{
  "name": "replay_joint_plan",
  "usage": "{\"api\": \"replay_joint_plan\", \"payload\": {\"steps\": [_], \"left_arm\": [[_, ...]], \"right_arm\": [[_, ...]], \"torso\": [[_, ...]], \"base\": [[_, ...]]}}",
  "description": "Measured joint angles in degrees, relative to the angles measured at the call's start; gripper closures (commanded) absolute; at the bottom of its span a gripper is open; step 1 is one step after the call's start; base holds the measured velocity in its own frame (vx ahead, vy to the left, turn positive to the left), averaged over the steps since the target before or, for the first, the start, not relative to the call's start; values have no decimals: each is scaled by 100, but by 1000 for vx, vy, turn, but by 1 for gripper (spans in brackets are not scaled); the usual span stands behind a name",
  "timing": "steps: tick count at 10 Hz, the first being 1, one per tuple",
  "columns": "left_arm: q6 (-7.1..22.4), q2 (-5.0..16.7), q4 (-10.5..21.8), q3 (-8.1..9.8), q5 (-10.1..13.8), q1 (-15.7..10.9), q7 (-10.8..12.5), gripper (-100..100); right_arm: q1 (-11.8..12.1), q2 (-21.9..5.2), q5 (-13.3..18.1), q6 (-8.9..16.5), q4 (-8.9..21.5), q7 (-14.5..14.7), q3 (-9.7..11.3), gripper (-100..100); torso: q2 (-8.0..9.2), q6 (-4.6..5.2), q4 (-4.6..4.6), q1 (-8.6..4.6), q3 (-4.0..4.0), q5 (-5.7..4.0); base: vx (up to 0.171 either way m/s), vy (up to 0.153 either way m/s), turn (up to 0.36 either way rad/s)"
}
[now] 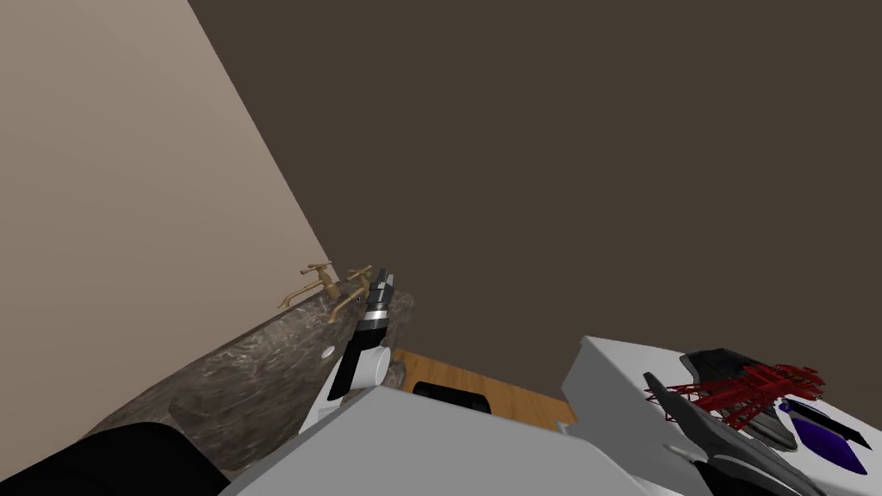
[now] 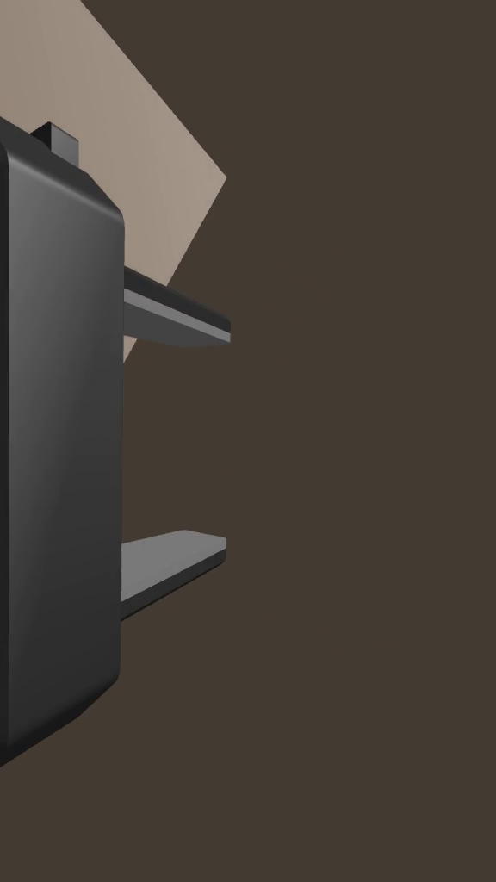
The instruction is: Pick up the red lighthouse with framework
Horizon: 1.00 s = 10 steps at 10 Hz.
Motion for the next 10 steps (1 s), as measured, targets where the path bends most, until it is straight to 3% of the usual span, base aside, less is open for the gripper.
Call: {"api": "replay_joint_plan", "payload": {"steps": [1, 3, 5, 7, 8, 10], "left_arm": [[0, 0, 0, -1, 0, -1, 0, 0], [0, 0, 0, 0, 0, 0, 0, 0], [0, 1, 0, 0, 0, -1, 0, 0], [0, 0, 0, 0, 0, 0, 0, 0], [0, 0, 0, -1, 0, -2, 0, 0], [0, 0, 0, 0, 0, -1, 0, 0]], "right_arm": [[-145, -210, -29, -17, 141, -30, 42, -100], [-435, -559, -44, 23, 369, -126, 368, -100], [-690, -815, -11, -62, 621, -175, 410, -100], [-1155, -1156, -5, -76, 1061, -282, 694, -100], [-1164, -1323, -50, -57, 1030, -298, 767, -100], [-1557, -1653, -113, 56, 1292, -365, 1145, -100]], "torso": [[1, -5, 0, -8, 0, 0], [-1, -1, -1, -2, -1, -2], [3, -10, 1, -17, 2, -3], [-2, -5, 0, -2, -1, -1], [-1, -10, 1, -5, 0, 0], [-2, -1, 0, 0, -1, 2]], "base": [[25, 33, -337], [18, 39, -184], [5, 18, -144], [13, 42, -228], [23, 46, -358], [17, 42, -171]]}}
